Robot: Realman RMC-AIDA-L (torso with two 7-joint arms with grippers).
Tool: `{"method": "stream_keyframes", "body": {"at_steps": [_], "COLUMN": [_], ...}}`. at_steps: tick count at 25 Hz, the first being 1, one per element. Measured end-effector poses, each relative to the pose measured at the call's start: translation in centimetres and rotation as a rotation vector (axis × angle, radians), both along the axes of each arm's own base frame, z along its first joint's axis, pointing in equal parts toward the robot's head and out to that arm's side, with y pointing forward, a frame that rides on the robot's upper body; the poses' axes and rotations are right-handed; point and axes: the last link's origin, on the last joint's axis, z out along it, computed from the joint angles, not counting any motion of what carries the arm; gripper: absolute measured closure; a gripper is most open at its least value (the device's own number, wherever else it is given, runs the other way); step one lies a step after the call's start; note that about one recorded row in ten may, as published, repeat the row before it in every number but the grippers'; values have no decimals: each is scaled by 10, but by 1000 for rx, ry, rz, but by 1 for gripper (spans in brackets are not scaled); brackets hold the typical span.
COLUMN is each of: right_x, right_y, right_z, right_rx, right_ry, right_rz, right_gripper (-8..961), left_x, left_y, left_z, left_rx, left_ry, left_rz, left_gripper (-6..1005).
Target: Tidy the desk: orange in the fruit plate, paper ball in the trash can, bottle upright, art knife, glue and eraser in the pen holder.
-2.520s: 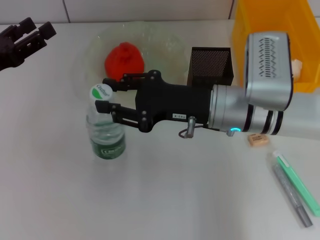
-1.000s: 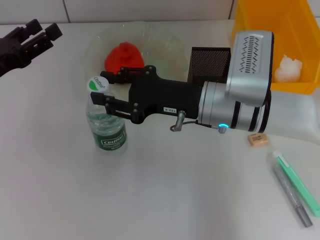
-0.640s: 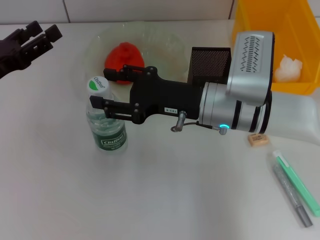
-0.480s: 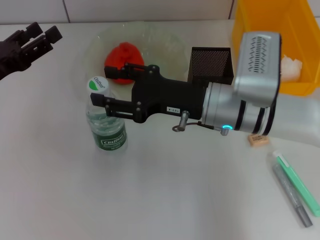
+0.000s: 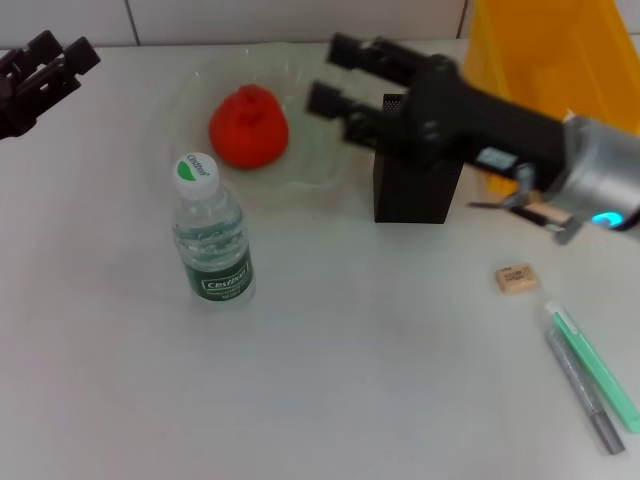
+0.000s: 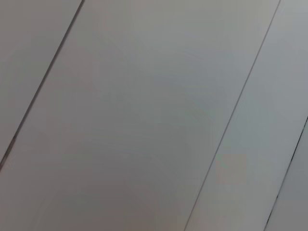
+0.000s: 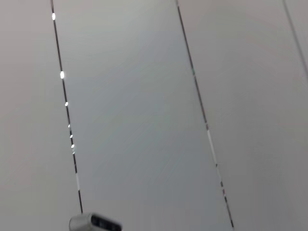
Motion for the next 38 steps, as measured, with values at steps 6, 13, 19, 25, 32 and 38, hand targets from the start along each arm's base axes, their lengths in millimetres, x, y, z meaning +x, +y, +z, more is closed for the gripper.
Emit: {"method": "stream_keyframes", "body": {"at_steps": [6,13,19,25,32,38], "right_x": [36,78,109,122,129,112], "right_y": [-16,-65,-85,-88,-87,-57], "right_z": [52,81,80,74,82,116], "right_rx": [-141,-344,-396,-392,-430,-517], "right_ry": [-5,-199,-286,-319,-380,-581], "right_rz": [-8,35,-76,-138,-202,-345], "right_gripper": [288,288,289,289,288,290], "left_x": [6,27,33,37,36,42], "left_y": [-15,-58,-77,-84,-85,-78], "left_z": [13,18,-24,-65,-110,-125], "left_rx": [0,-200,-465,-525,-538,-547], "left_ry": [-38,13,98,142,196,209], "left_rz": [-96,-435,-523,-554,-551,-555], "left_gripper": [197,197,197,197,197,197]}}
